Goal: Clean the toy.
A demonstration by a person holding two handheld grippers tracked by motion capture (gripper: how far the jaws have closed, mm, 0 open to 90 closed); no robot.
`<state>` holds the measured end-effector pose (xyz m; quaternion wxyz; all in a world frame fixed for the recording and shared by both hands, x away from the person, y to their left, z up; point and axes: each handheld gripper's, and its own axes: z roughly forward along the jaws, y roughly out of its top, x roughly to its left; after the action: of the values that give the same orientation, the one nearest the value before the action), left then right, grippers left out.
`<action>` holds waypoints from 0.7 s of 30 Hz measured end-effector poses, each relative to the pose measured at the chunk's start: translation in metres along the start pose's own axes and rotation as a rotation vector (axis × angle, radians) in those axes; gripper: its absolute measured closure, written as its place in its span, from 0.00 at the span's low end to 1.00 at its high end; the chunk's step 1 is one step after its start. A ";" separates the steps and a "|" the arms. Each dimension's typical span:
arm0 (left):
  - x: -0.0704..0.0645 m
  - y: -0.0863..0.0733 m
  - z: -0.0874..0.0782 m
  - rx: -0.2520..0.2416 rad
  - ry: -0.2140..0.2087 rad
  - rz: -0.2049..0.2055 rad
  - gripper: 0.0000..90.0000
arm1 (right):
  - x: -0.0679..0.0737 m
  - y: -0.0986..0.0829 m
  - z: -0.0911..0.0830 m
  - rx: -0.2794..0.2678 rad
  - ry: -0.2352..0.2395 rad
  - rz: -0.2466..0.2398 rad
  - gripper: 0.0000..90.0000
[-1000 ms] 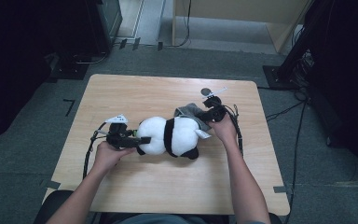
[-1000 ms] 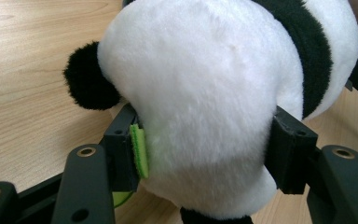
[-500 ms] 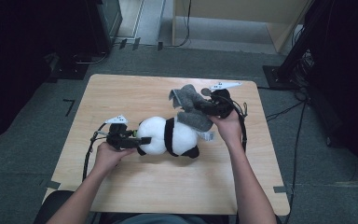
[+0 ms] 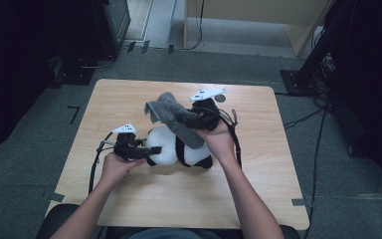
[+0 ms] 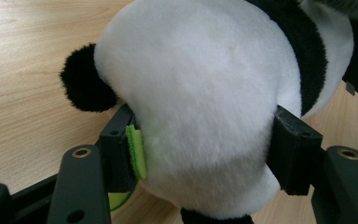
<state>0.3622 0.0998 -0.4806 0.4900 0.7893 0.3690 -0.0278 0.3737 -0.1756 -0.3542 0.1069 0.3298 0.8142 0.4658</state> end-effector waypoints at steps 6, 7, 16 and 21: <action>0.000 0.000 0.000 0.000 0.004 0.000 0.40 | 0.021 -0.002 0.038 0.067 0.038 -0.001 0.79; -0.001 0.000 0.000 0.000 0.004 -0.001 0.40 | 0.024 -0.003 0.044 0.081 0.043 -0.008 0.79; 0.001 -0.002 0.002 0.002 0.008 -0.010 0.32 | 0.025 -0.021 0.069 0.156 0.023 -0.013 0.76; 0.001 -0.002 0.003 -0.003 0.010 -0.004 0.31 | 0.019 -0.022 0.063 0.154 0.003 -0.021 0.71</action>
<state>0.3627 0.0981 -0.4837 0.4892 0.7881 0.3730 -0.0243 0.3799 -0.1273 -0.4044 0.0850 0.3279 0.8512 0.4010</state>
